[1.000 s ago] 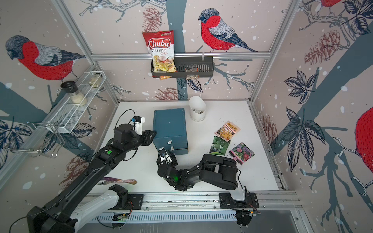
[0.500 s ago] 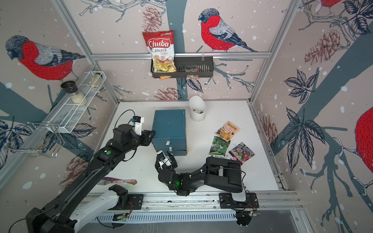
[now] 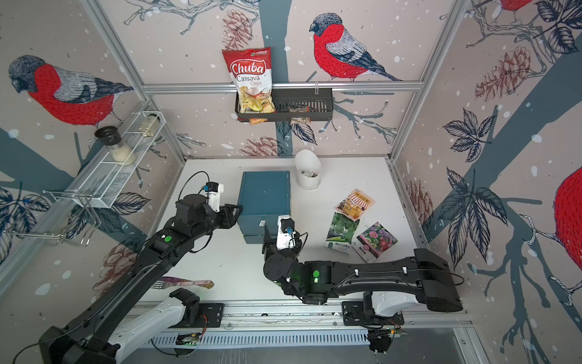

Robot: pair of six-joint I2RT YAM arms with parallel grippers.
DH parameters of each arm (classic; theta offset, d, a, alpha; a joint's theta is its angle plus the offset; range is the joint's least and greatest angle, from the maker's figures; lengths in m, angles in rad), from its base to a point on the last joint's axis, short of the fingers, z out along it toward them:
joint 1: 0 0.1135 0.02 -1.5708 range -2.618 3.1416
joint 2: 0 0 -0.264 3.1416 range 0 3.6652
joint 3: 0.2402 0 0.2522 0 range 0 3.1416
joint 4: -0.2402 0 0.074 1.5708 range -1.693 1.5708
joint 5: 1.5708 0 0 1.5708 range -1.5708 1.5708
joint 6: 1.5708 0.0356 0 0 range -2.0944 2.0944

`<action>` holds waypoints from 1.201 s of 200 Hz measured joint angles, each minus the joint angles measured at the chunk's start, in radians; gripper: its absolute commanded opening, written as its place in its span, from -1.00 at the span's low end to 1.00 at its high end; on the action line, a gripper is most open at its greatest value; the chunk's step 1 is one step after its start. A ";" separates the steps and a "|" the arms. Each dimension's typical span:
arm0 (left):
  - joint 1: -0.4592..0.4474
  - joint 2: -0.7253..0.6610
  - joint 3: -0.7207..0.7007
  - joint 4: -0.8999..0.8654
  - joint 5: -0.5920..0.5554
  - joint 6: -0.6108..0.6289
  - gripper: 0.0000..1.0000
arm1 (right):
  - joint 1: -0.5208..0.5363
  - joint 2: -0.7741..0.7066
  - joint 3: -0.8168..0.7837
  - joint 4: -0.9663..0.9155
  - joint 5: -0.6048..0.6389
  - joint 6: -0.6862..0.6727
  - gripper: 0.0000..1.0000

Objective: Take the seed bags out of the drawer
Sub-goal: Close the drawer in the storage box.

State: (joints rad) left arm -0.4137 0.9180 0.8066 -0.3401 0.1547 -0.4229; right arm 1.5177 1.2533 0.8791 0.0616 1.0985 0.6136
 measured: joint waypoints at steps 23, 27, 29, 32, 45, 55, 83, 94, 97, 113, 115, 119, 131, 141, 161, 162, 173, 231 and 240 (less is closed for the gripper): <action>0.000 0.006 0.006 -0.007 0.006 -0.023 -0.06 | -0.079 -0.108 0.021 -0.141 -0.066 0.098 0.28; 0.000 0.006 0.008 -0.009 0.006 -0.024 -0.05 | -0.101 -0.123 0.023 -0.158 -0.087 0.111 0.27; 0.000 0.006 0.008 -0.010 0.007 -0.026 -0.05 | -0.116 -0.131 0.024 -0.171 -0.099 0.121 0.27; 0.000 0.006 0.010 -0.012 0.007 -0.026 -0.04 | -0.130 -0.138 0.025 -0.181 -0.113 0.128 0.26; 0.000 0.006 0.015 -0.020 0.011 -0.036 0.00 | -0.204 -0.177 0.026 -0.238 -0.188 0.176 0.27; 0.000 0.004 0.021 -0.032 0.017 -0.043 0.04 | -0.235 -0.200 0.023 -0.270 -0.230 0.184 0.29; 0.000 -0.010 0.043 -0.053 0.026 -0.049 0.14 | -0.302 -0.239 0.035 -0.348 -0.329 0.204 0.16; 0.000 -0.013 0.053 -0.054 0.026 -0.051 0.15 | -0.345 -0.238 0.052 -0.373 -0.365 0.203 0.03; 0.000 -0.013 0.056 -0.054 0.026 -0.051 0.15 | -0.359 -0.237 0.056 -0.377 -0.379 0.202 0.01; 0.000 -0.009 0.071 -0.054 0.028 -0.052 0.18 | -0.388 -0.221 0.061 -0.382 -0.426 0.192 -0.02; 0.000 -0.008 0.072 -0.054 0.028 -0.052 0.18 | -0.388 -0.218 0.060 -0.383 -0.432 0.192 -0.02; 0.000 -0.006 0.075 -0.053 0.027 -0.052 0.19 | -0.385 -0.209 0.056 -0.384 -0.449 0.191 -0.02; 0.000 -0.003 0.077 -0.054 0.027 -0.052 0.22 | -0.366 -0.183 0.030 -0.387 -0.495 0.193 -0.04; 0.000 -0.002 0.077 -0.056 0.025 -0.052 0.23 | -0.337 -0.174 -0.009 -0.404 -0.506 0.200 -0.09; 0.000 0.006 0.076 -0.055 0.016 -0.051 0.23 | -0.255 -0.183 -0.136 -0.362 -0.517 0.246 -0.31; 0.000 0.007 0.076 -0.055 0.016 -0.051 0.23 | -0.252 -0.183 -0.142 -0.358 -0.517 0.249 -0.32; 0.000 0.014 0.072 -0.053 0.001 -0.051 0.23 | -0.212 -0.187 -0.230 -0.299 -0.530 0.283 -0.41; 0.000 0.026 0.039 -0.054 -0.023 -0.050 0.15 | -0.190 0.041 -0.416 0.156 -0.581 0.384 -0.55; 0.000 0.026 0.037 -0.053 -0.023 -0.048 0.14 | -0.196 0.079 -0.421 0.227 -0.577 0.383 -0.56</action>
State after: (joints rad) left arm -0.4133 0.9436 0.8440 -0.3927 0.1322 -0.4713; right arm 1.3220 1.3327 0.4580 0.2886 0.5217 0.9962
